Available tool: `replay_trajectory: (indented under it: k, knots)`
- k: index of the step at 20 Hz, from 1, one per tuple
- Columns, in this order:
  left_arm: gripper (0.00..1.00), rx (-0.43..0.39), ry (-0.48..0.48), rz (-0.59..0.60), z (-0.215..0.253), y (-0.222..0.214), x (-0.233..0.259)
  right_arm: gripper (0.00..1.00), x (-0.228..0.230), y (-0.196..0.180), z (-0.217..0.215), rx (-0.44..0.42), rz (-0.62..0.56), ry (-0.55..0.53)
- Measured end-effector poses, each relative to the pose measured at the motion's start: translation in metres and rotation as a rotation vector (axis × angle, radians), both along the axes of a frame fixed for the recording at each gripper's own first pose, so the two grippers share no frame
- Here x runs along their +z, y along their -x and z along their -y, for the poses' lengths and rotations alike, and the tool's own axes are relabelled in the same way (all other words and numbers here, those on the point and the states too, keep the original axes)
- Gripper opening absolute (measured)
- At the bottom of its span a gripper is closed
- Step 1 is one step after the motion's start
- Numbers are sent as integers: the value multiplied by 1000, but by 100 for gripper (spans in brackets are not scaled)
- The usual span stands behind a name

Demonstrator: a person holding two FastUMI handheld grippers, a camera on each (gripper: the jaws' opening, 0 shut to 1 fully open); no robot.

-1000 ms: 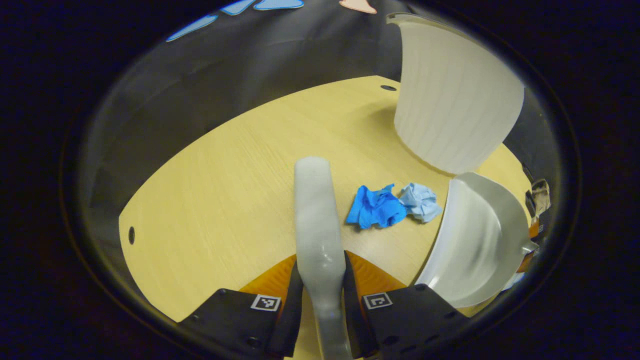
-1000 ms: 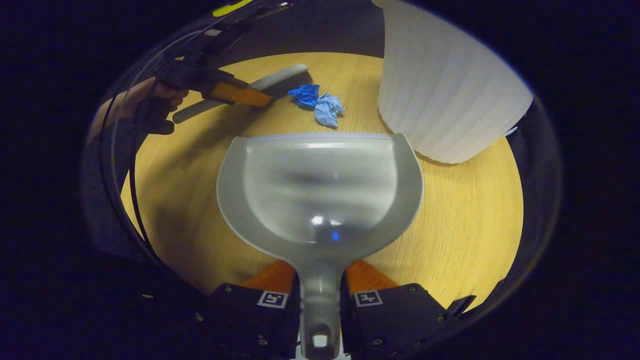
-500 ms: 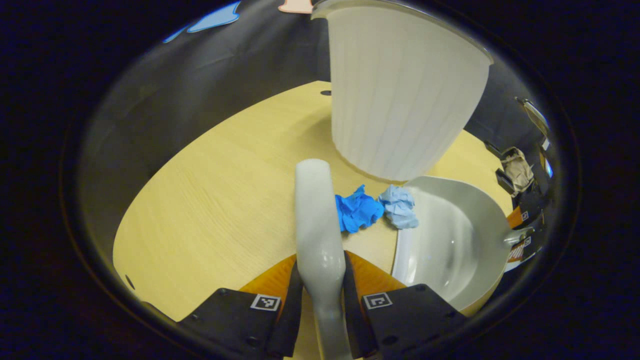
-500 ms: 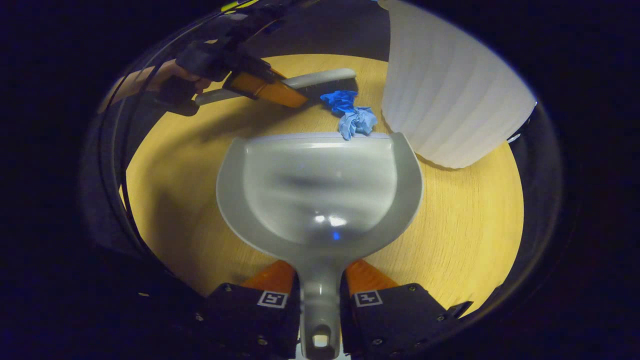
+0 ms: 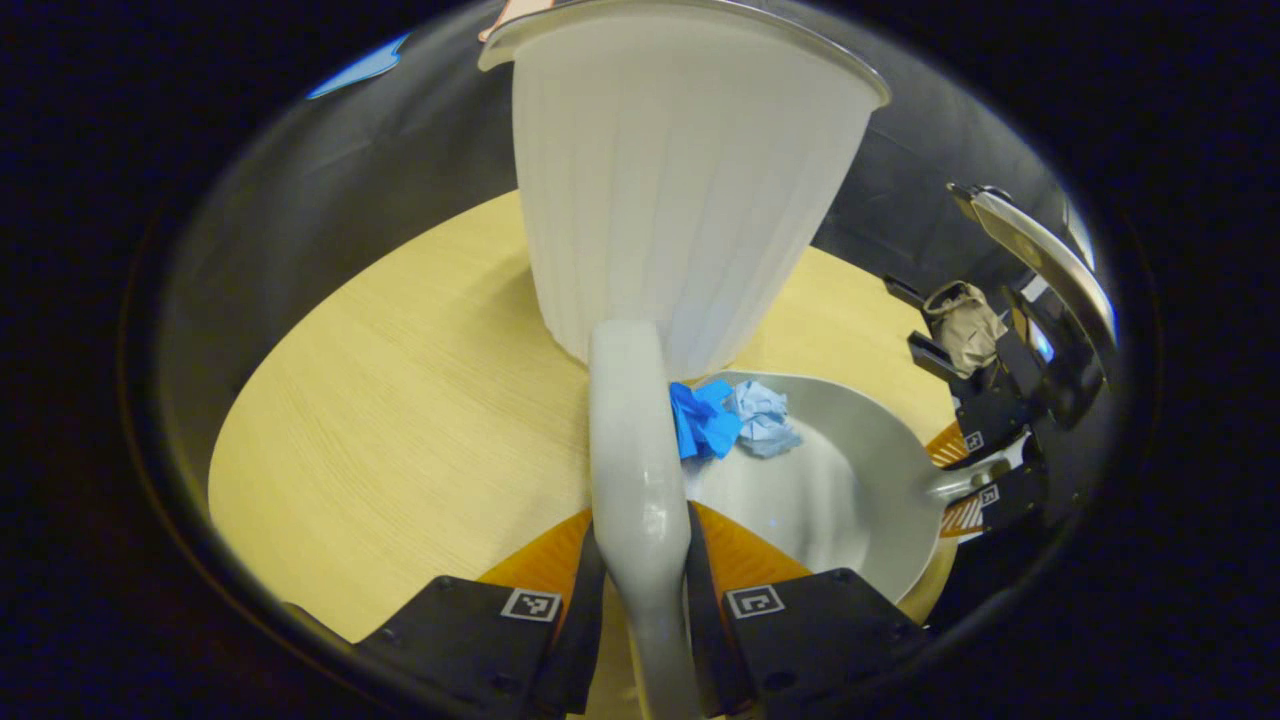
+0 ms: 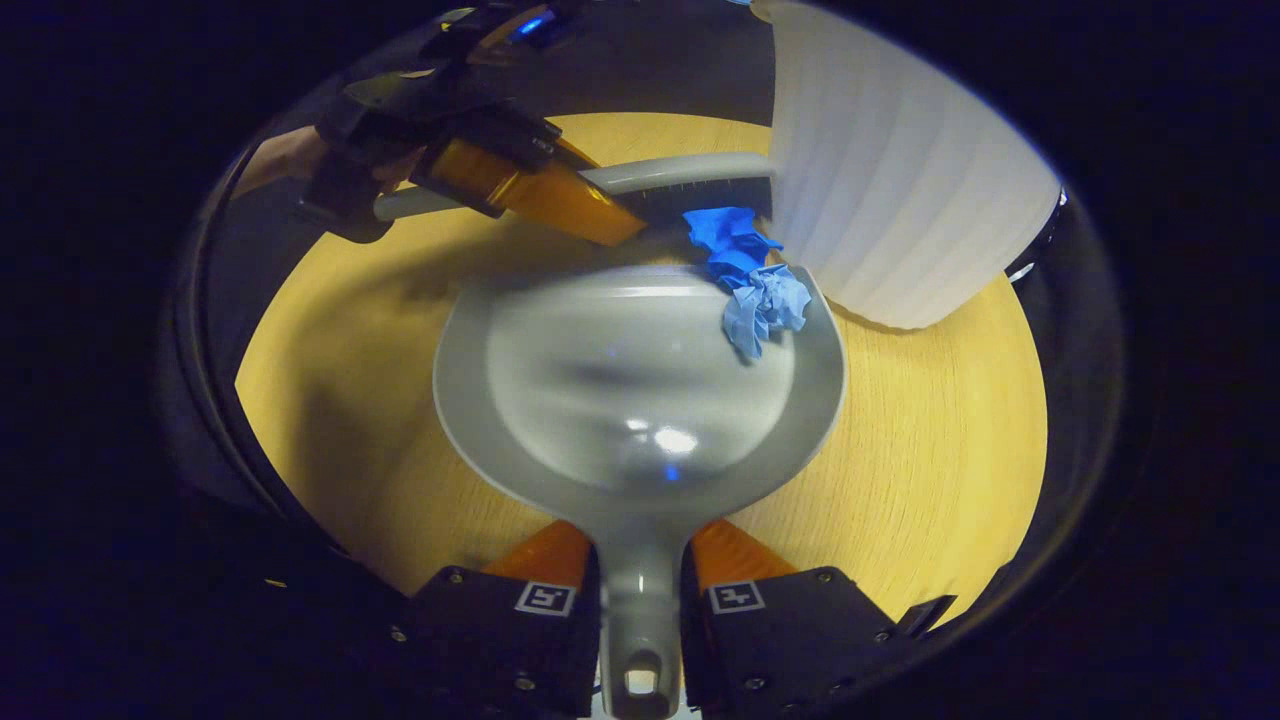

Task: Pick up the small broom and dustpan from the desktop, sweep the trash into the dustpan with the broom, and then empty the trash into the garbage bin.

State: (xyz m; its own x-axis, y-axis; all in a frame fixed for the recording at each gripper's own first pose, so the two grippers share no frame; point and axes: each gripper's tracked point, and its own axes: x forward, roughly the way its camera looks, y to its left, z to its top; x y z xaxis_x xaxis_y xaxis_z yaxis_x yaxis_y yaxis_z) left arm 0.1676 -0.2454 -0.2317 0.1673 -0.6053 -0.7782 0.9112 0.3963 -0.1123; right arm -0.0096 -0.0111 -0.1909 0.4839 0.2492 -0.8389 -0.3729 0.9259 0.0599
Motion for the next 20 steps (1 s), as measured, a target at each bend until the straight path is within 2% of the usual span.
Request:
replay_trajectory:
  k: [11, 15, 20]
  knots:
    - [48, -13, 31, -37, 11, 73, 4, 34, -2, -27, 4, -3, 35, 18]
    - [48, 13, 45, -63, 13, 97, -1, 34, 0, -37, 3, -10, 42, 12]
    - [48, 77, 51, -51, 1, 96, 2, 34, -3, -43, 8, -21, 57, 10]
